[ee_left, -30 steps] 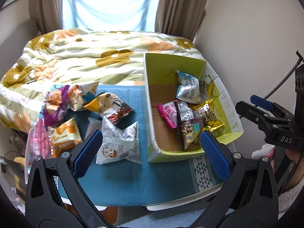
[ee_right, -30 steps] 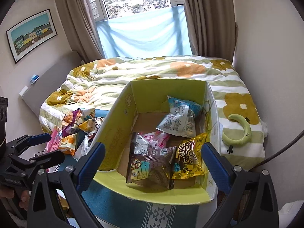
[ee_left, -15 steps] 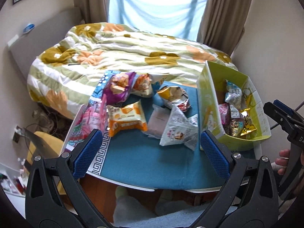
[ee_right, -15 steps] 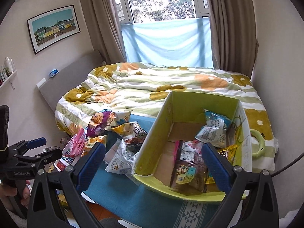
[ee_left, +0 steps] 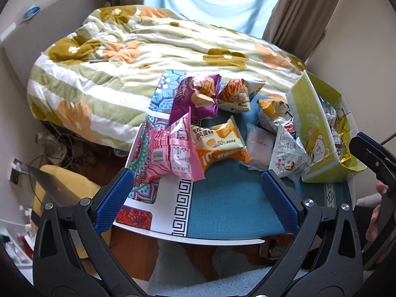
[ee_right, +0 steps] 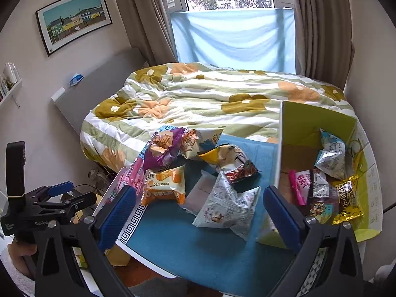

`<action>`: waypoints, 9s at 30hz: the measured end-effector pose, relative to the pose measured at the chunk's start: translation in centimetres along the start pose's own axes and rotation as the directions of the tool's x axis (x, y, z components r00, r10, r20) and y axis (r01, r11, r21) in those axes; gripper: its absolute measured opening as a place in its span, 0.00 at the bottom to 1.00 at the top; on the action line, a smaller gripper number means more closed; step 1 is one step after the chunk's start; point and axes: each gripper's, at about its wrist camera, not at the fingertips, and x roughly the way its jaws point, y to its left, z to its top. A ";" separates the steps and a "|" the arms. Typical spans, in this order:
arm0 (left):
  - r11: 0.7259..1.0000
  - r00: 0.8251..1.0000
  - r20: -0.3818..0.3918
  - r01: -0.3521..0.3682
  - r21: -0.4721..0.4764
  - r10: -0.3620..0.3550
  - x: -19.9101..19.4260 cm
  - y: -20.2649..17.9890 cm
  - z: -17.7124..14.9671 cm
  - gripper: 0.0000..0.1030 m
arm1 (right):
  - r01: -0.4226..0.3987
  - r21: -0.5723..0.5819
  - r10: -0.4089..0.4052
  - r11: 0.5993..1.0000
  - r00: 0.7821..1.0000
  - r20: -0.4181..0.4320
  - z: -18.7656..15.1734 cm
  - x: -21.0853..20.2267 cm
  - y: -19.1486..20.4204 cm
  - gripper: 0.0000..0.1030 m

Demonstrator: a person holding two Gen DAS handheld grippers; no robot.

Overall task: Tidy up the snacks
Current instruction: 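Move both grippers back over the remaining snack bags on the table, then grasp the pink striped bag with the left gripper while the right gripper grasps the egg cake bag, then carry both bags over the box and release them inside with both grippers, then move both grippers back over the remaining snack bags on the cloth, then grasp the purple potato chip bag with the left gripper while the right gripper grasps the yellow chip bag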

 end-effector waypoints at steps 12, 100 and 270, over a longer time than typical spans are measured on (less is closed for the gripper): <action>0.996 0.988 -0.149 0.061 0.066 -0.050 10.5 3.3 2.1 0.99 | 0.084 0.044 -0.082 0.995 0.996 -0.044 0.8 9.1 5.3 0.99; 0.972 0.998 -0.019 0.058 0.226 -0.055 2.6 -4.5 2.7 0.61 | -0.021 0.097 0.035 0.995 0.989 -0.145 0.5 8.9 2.3 0.70; 0.973 0.934 -0.297 0.224 0.047 -0.201 23.3 2.7 14.3 0.58 | 0.224 -0.122 -0.254 0.967 0.883 -0.396 4.3 25.3 -6.7 0.83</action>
